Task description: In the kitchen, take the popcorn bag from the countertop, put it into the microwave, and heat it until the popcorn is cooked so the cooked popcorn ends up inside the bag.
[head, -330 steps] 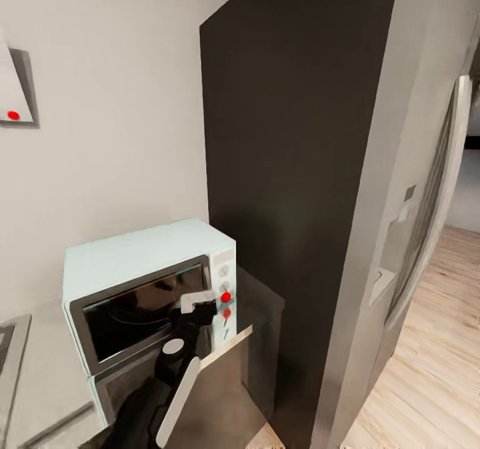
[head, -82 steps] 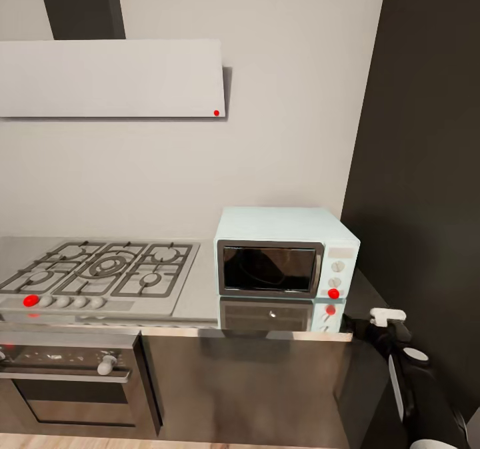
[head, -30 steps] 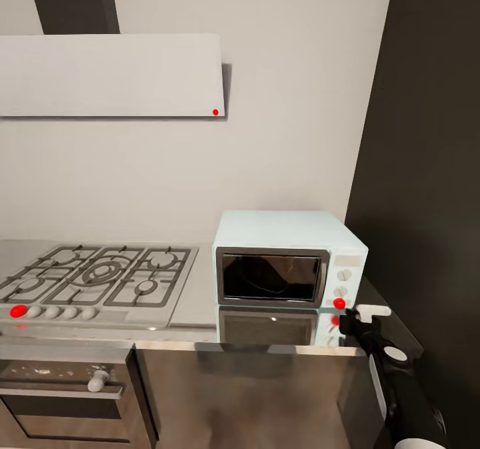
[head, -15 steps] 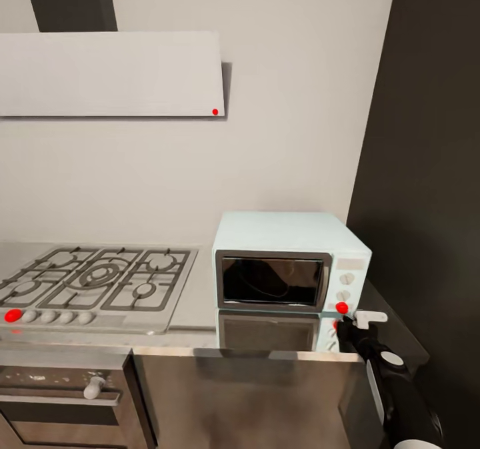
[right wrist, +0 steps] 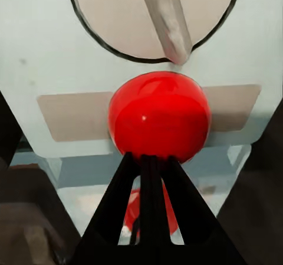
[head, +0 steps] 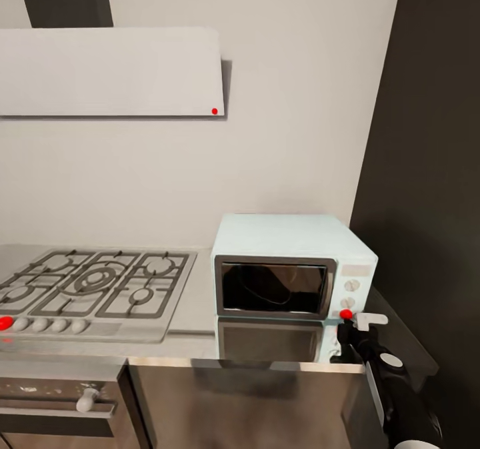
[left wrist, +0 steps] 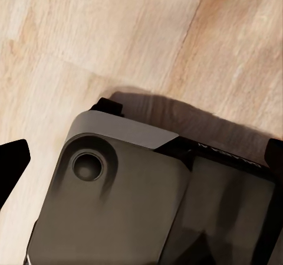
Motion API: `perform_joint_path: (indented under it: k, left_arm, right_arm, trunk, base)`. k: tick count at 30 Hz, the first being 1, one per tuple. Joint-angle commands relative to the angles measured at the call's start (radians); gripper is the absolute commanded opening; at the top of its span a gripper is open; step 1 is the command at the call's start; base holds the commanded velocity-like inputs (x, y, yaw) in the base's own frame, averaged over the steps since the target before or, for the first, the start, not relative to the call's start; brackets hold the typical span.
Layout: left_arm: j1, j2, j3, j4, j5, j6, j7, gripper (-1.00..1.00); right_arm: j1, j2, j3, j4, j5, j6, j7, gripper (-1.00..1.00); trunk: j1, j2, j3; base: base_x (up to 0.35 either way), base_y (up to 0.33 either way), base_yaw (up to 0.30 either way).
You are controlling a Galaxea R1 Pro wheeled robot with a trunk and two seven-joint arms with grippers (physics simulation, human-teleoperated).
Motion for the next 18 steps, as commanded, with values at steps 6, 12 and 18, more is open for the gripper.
perform_joint_path:
  k: [6,12,18]
  left_arm:
    - [-0.001,0.000,-0.008,0.000,0.007,-0.002,0.004,1.00]
    - [-0.001,0.000,-0.008,0.000,0.007,-0.002,0.004,1.00]
    - [-0.001,-0.002,-0.009,0.000,0.007,-0.002,0.004,1.00]
  right_arm:
    - [-0.001,0.000,-0.006,-0.001,0.009,0.004,0.009,-1.00]
    - [0.000,-0.001,-0.007,-0.001,0.006,-0.017,0.008,-1.00]
    - [0.000,0.000,-0.002,-0.015,0.015,-0.018,0.014,-1.00]
  trunk:
    - [0.000,-0.001,-0.001]
    - [0.000,-0.001,-0.001]
    - [0.000,-0.001,-0.001]
  base:
    - [0.069,0.000,0.000]
    - [0.007,0.000,0.000]
    - [-0.094,0.000,0.000]
